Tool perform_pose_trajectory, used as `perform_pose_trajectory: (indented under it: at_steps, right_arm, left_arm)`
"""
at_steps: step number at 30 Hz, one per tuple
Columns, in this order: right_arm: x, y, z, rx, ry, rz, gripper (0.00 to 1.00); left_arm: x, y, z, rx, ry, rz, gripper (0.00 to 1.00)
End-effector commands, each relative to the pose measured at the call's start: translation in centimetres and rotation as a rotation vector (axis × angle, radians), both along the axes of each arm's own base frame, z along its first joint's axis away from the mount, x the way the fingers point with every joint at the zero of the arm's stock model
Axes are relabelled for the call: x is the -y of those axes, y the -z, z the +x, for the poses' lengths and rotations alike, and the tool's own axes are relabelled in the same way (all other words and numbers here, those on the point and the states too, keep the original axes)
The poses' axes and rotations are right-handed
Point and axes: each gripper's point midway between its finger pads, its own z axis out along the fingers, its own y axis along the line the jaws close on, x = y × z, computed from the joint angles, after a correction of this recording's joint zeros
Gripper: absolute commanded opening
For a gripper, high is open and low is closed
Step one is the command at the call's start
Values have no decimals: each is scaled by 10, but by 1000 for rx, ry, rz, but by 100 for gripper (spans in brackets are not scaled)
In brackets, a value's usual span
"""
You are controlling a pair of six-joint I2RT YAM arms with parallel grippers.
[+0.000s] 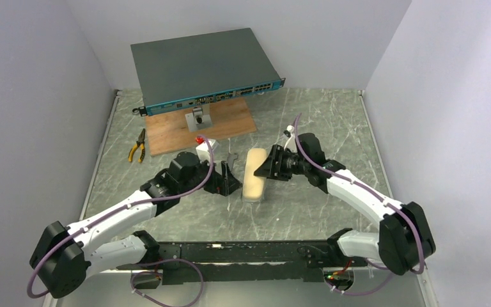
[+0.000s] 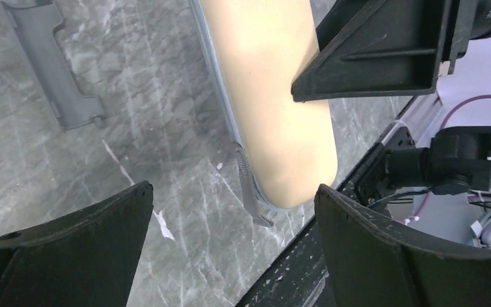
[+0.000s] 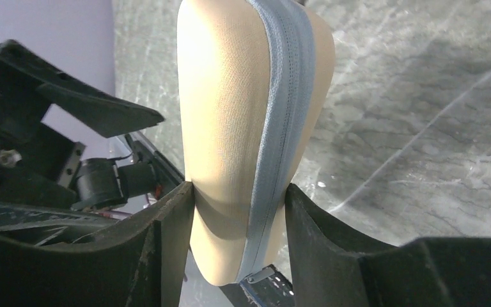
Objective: Open the umbrella
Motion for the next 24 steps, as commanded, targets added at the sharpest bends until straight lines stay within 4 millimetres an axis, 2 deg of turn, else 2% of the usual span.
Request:
perform_pose_trajectory:
  at_steps: [1, 11, 16, 21, 24]
  right_arm:
    - [-7, -65, 5, 148, -29, 110, 36]
    - [-11, -142, -8, 313, -70, 265, 37]
    - [-14, -164, -17, 361, -105, 344, 37]
    - [-14, -177, -24, 401, -130, 389, 37]
    - [-14, -181, -28, 415, -145, 410, 38]
  left_arm:
    - [14, -39, -9, 92, 79, -129, 99]
    - [37, -83, -39, 168, 279, -385, 99]
    - [42, -88, -40, 168, 291, -412, 99]
    - [50, -96, -41, 167, 317, -453, 99]
    - [56, -97, -41, 160, 329, -460, 93]
